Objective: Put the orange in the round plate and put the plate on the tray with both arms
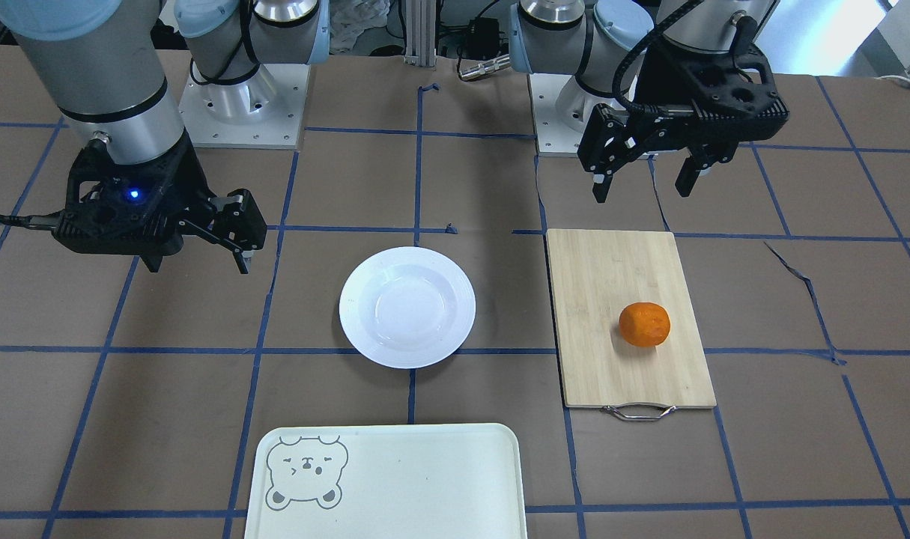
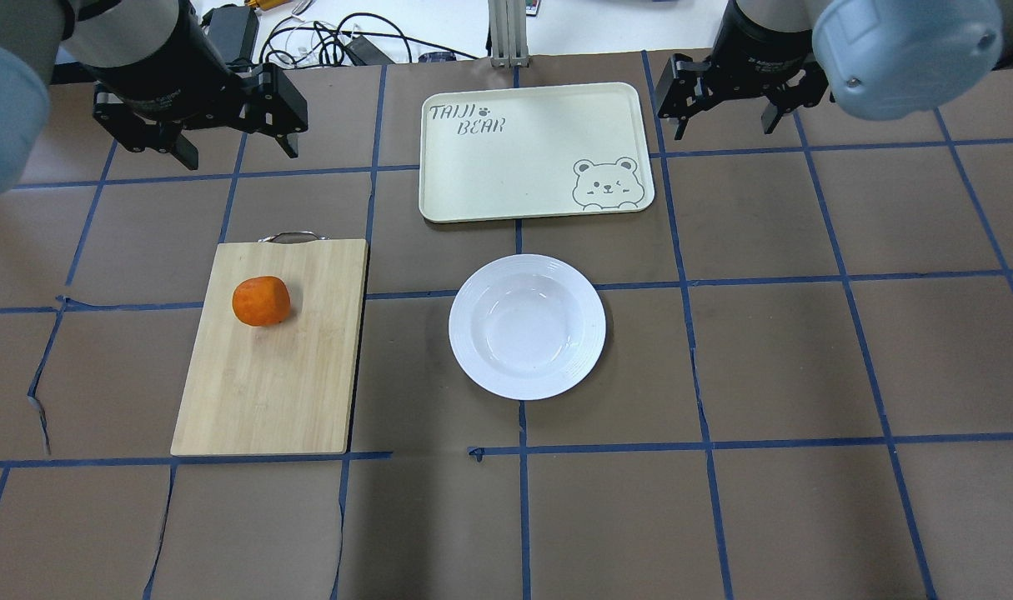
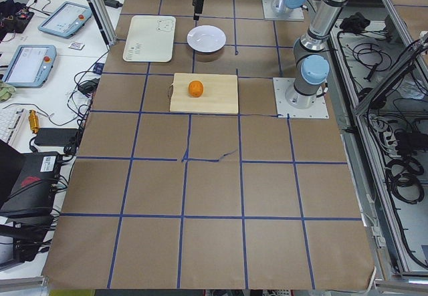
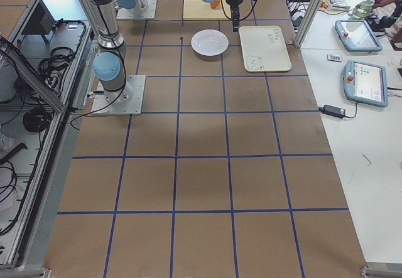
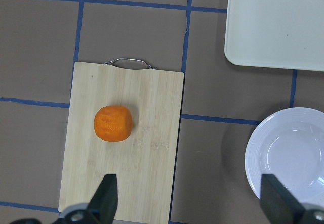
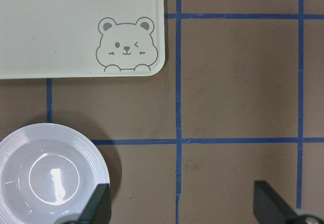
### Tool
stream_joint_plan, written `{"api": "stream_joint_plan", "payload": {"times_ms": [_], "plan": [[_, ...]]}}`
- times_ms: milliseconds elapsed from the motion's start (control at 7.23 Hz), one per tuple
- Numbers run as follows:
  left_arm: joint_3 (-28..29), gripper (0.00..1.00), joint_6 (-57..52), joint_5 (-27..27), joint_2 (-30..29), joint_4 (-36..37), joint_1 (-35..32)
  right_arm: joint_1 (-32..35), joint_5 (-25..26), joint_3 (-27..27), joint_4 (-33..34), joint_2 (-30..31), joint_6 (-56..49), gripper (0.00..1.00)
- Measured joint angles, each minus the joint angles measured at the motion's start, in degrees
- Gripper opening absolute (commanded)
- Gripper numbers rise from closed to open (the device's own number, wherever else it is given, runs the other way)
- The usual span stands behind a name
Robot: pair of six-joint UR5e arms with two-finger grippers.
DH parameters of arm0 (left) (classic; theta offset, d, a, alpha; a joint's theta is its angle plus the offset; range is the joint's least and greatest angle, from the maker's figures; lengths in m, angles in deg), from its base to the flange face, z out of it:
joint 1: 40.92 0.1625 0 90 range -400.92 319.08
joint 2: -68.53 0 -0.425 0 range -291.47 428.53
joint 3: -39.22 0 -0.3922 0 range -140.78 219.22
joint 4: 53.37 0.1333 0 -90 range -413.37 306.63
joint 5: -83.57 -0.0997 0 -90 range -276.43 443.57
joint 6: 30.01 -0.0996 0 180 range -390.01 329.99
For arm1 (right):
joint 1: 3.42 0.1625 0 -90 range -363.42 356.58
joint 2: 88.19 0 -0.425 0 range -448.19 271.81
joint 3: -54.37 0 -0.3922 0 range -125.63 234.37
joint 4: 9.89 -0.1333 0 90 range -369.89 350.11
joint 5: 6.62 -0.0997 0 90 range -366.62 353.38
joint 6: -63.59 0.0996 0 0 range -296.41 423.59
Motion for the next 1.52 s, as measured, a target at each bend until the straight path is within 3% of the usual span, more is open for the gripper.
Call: {"api": "stream_joint_plan", "payload": {"times_ms": [830, 1245, 1521], "plan": [[-1.62, 1.0, -0.99, -0.14, -2.14, -0.15, 0.76, -0.32, -0.03, -0.1, 0.37, -0.07, 0.69, 1.0], [-12.09, 1.0, -3.5, -0.66, -6.43, 6.27, 6.56, -0.42, -0.08, 0.19, 1.18, -0.01, 3.22, 1.0], [-15.43, 1.0, -7.56, -2.93, -11.48, 10.01, 9.66, -0.39, -0.25, 0.17, 1.19, 0.07, 3.86, 1.0]]}}
